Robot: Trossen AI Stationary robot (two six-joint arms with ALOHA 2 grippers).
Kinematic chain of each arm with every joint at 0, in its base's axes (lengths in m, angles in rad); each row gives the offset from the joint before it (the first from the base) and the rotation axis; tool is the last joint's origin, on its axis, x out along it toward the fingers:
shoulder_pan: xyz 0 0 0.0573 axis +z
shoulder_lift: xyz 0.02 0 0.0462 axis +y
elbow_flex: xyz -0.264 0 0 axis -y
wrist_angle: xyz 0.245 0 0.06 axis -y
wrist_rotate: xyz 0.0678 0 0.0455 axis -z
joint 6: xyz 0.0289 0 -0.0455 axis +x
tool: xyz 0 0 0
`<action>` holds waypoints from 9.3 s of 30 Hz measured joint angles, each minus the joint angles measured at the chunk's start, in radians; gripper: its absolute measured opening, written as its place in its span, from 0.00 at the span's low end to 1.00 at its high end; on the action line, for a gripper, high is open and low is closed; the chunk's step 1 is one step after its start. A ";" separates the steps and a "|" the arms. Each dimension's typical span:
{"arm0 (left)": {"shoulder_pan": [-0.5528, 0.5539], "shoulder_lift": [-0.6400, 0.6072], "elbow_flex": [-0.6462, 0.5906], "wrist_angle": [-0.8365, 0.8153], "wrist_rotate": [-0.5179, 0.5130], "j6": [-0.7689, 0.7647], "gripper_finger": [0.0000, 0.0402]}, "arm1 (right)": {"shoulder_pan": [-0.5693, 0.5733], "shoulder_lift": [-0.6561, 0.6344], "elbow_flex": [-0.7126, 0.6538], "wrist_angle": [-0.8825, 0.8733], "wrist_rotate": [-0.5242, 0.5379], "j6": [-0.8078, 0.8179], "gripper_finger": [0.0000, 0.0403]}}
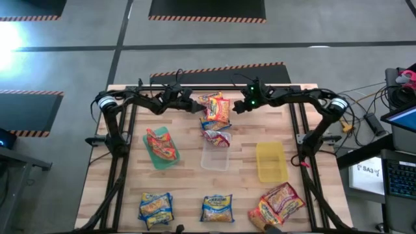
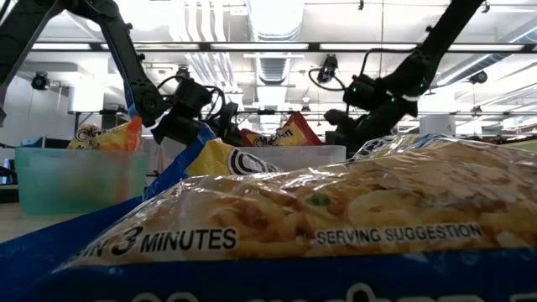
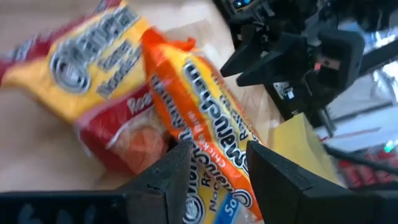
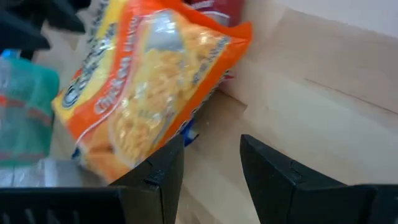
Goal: Sort Maruchan noodles
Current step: Put the orange noodle pack into the green bin
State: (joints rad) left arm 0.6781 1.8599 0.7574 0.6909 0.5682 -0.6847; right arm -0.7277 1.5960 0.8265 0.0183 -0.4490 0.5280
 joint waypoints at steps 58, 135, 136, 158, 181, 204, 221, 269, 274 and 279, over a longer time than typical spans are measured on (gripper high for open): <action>-0.002 -0.001 0.047 -0.212 -0.035 -0.084 0.35 | 0.048 0.194 0.055 0.331 -0.020 0.060 0.31; -0.037 0.053 0.172 -0.427 0.024 -0.073 0.56 | 0.141 0.194 0.059 0.334 -0.003 0.047 0.31; -0.038 0.053 0.172 -0.418 0.022 -0.081 0.56 | 0.144 0.194 0.063 0.333 -0.003 0.045 0.31; -0.045 0.053 0.177 -0.294 0.052 -0.041 0.21 | 0.161 0.194 0.091 0.312 -0.003 -0.005 0.31; 0.020 0.006 0.178 -0.295 0.176 0.021 0.01 | 0.079 0.046 0.093 0.023 -0.124 -0.143 0.31; 0.029 -0.446 0.178 -0.812 0.263 0.317 0.00 | 0.072 -0.140 0.092 -0.162 0.086 -0.252 0.31; -0.070 -0.741 0.178 -1.344 0.254 0.476 0.00 | 0.072 -0.140 0.092 -0.161 0.084 -0.248 0.31; -0.534 -0.761 0.140 -1.719 -0.249 0.828 0.00 | 0.072 -0.140 0.092 -0.160 0.084 -0.248 0.31; -0.534 -0.764 0.107 -1.701 -0.248 0.830 0.00 | 0.072 -0.140 0.092 -0.160 0.084 -0.248 0.31; -0.534 -0.764 0.091 -1.693 -0.248 0.802 0.00 | 0.073 -0.140 0.092 -0.160 0.085 -0.248 0.31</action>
State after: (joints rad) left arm 0.1440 1.0962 0.8487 -1.0020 0.3199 0.1176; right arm -0.6548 1.4555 0.9188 -0.1413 -0.3645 0.2798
